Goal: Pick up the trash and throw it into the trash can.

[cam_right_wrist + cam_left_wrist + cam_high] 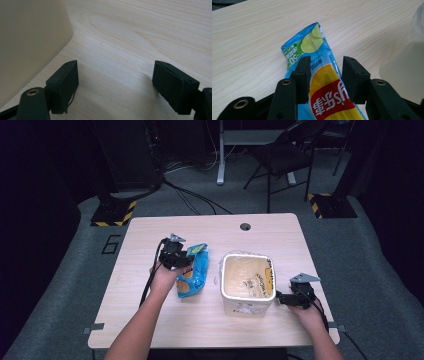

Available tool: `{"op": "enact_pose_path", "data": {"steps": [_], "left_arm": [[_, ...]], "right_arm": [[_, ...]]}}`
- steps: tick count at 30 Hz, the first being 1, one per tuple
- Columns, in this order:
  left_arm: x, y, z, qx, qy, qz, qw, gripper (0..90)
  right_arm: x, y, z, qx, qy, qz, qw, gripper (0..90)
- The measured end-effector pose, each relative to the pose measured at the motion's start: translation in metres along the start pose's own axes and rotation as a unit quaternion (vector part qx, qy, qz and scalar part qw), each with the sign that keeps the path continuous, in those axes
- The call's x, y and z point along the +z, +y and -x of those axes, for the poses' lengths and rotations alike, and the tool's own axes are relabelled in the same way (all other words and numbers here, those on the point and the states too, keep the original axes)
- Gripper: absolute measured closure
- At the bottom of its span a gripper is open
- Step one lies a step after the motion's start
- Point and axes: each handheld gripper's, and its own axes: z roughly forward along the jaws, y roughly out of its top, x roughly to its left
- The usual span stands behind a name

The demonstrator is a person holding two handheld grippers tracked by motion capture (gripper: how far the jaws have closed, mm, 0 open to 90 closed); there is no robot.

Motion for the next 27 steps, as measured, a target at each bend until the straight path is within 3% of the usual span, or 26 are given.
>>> {"op": "enact_pose_path", "data": {"steps": [10, 13, 22, 27], "left_arm": [[0.014, 0.000, 0.009, 0.016, 0.003, -0.025, 0.9996, 59.3], [0.017, -0.001, 0.011, 0.030, 0.013, -0.039, 0.9987, 65.1], [0.015, -0.003, 0.007, 0.043, 0.033, -0.061, 0.9967, 83.1], [0.010, -0.004, 0.001, 0.049, 0.040, -0.070, 0.9955, 88.4]], "right_arm": [[0.000, 0.000, 0.000, 0.000, 0.000, 0.000, 1.0000, 20.3], [0.000, 0.000, 0.000, 0.000, 0.000, 0.000, 1.0000, 20.3], [0.000, 0.000, 0.000, 0.000, 0.000, 0.000, 1.0000, 20.3], [0.000, 0.000, 0.000, 0.000, 0.000, 0.000, 1.0000, 20.3]]}}
